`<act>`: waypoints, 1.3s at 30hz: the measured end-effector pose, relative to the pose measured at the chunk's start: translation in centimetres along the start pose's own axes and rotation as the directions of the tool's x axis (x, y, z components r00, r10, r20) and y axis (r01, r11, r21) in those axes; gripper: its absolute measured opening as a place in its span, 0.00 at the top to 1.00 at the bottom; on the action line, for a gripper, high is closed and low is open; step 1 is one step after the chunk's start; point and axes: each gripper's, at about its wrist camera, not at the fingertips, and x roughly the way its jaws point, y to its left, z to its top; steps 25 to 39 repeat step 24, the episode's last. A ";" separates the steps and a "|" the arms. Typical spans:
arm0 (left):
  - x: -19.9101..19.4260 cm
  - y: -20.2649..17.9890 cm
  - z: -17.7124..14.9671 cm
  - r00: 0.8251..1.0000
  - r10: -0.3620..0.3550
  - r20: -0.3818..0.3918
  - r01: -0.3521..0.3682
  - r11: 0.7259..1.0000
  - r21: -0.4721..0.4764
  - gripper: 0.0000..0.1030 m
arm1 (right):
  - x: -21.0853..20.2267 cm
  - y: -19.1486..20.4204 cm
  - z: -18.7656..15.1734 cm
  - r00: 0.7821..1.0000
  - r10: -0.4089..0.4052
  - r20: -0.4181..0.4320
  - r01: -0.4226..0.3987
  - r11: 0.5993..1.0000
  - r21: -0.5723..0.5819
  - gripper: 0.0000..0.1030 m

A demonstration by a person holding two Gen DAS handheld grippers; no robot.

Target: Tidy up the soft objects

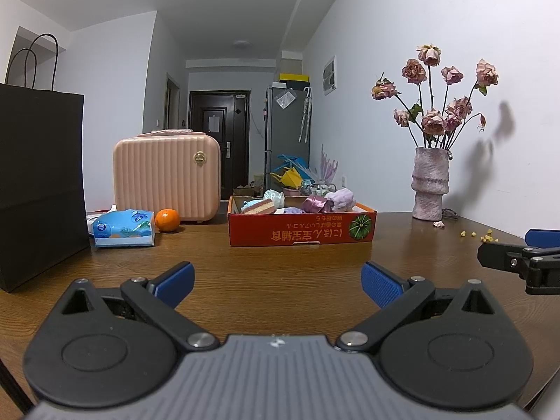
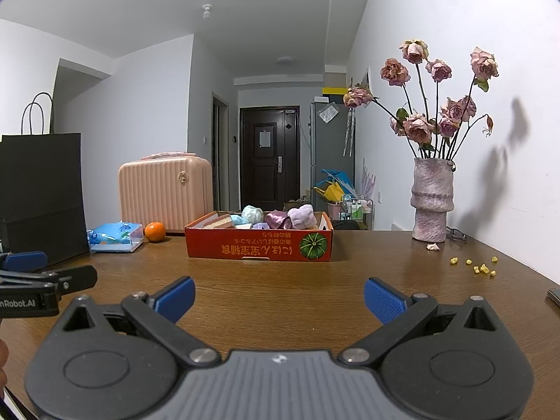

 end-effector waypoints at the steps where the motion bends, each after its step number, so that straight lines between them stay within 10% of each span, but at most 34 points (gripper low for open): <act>1: 0.0 0.0 0.0 1.000 -0.001 0.000 0.001 1.000 0.000 0.00 | 0.0 0.0 0.0 1.000 0.000 0.000 0.000 1.000 0.000 0.00; 39: 0.0 0.0 -0.1 1.000 -0.008 0.005 0.008 1.000 0.008 0.00 | 0.0 0.1 0.0 1.000 0.002 -0.007 -0.002 1.000 0.000 0.00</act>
